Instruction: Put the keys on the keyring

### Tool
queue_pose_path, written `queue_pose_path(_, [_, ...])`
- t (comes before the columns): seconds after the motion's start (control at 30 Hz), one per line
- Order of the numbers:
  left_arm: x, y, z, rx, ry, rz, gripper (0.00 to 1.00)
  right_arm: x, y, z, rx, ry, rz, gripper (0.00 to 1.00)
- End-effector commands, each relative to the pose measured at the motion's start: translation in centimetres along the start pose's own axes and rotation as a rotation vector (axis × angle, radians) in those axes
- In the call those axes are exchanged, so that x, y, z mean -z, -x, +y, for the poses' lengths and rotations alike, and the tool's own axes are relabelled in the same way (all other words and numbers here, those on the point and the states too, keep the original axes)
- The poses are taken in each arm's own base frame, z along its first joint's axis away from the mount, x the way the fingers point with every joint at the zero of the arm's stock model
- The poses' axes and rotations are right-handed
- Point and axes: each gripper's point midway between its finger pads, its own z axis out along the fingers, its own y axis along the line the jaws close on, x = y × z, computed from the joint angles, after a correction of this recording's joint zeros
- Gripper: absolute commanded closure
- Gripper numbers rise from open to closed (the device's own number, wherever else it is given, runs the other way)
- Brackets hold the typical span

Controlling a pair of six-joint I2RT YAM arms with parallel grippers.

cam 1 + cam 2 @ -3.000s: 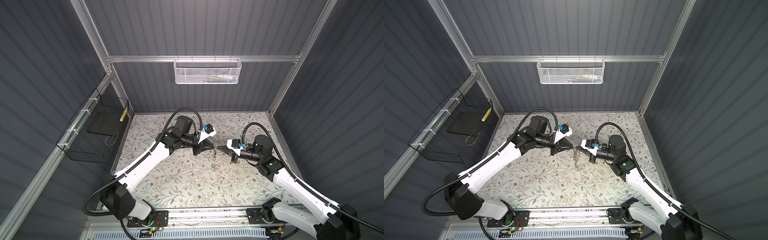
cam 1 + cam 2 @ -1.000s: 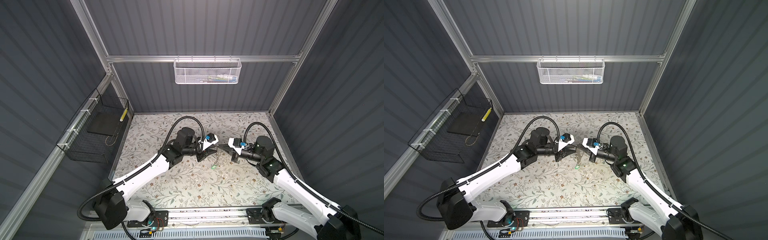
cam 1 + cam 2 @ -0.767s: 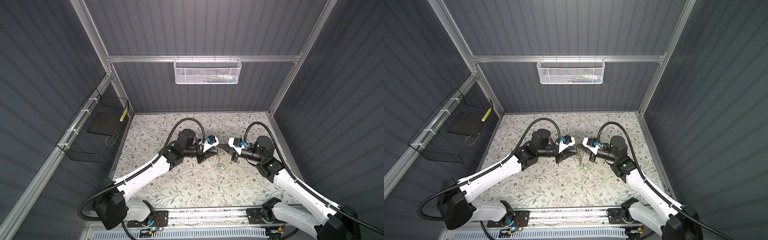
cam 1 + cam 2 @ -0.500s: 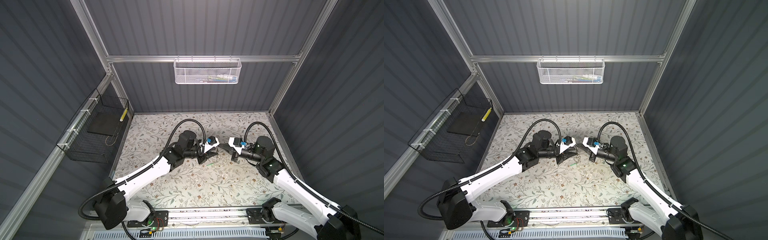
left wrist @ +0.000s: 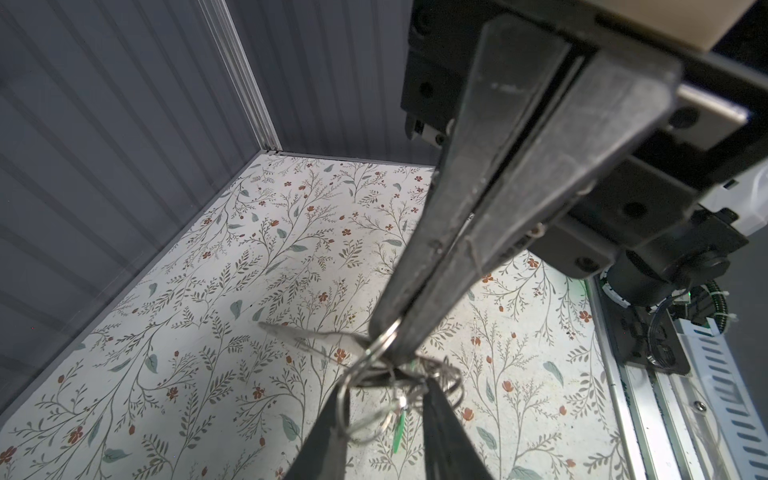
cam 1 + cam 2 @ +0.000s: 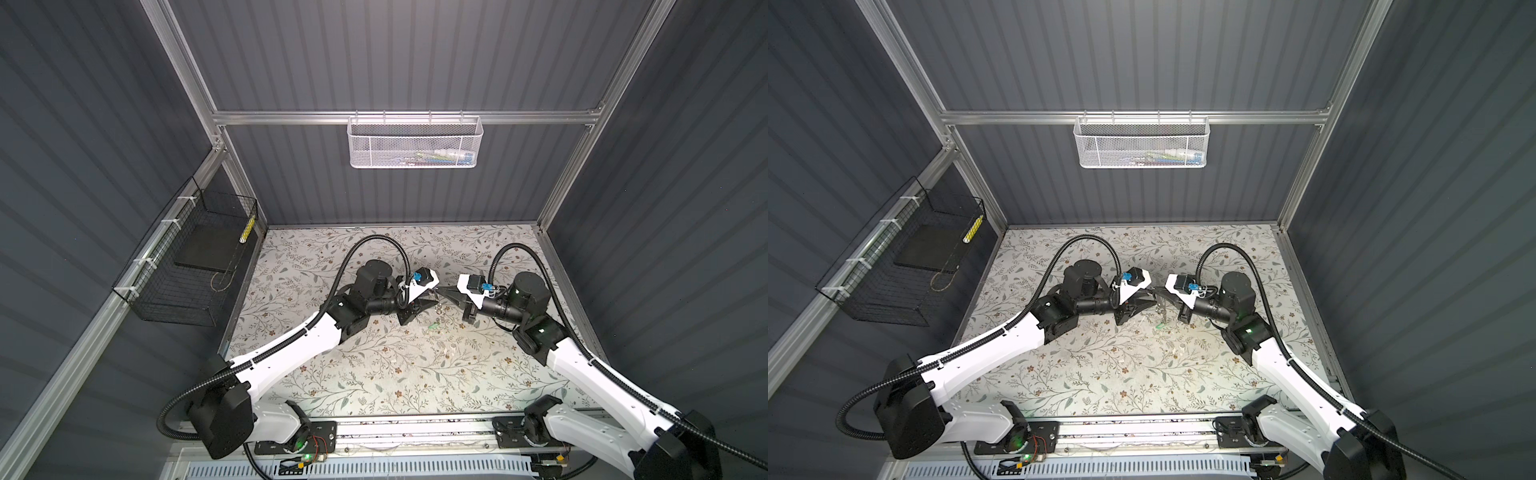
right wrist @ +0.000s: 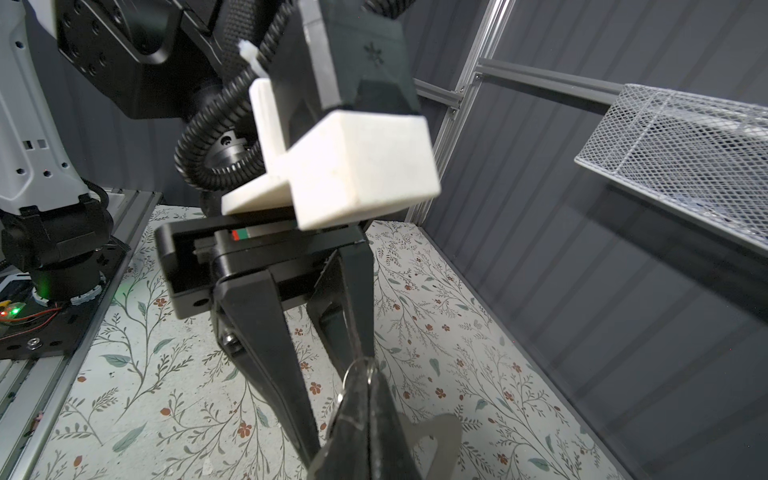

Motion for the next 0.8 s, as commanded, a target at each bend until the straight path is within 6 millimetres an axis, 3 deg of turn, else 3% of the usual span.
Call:
queue_pose_path(0.0, [0.6, 0.8, -0.2, 0.004, 0.013, -0.025, 0.68, 0.2, 0.7, 0.0, 0.017, -0.002, -0.026, 1.0])
queue_pose_path(0.37, [2.1, 1.2, 0.5, 0.019, 0.089, -0.026, 0.62, 0.3, 0.7, -0.5, 0.002, -0.036, -0.021, 1.0])
queue_pose_path(0.77, [2.7, 2.5, 1.3, 0.008, 0.131, -0.037, 0.62, 0.3, 0.7, -0.2, 0.003, -0.019, -0.028, 1.0])
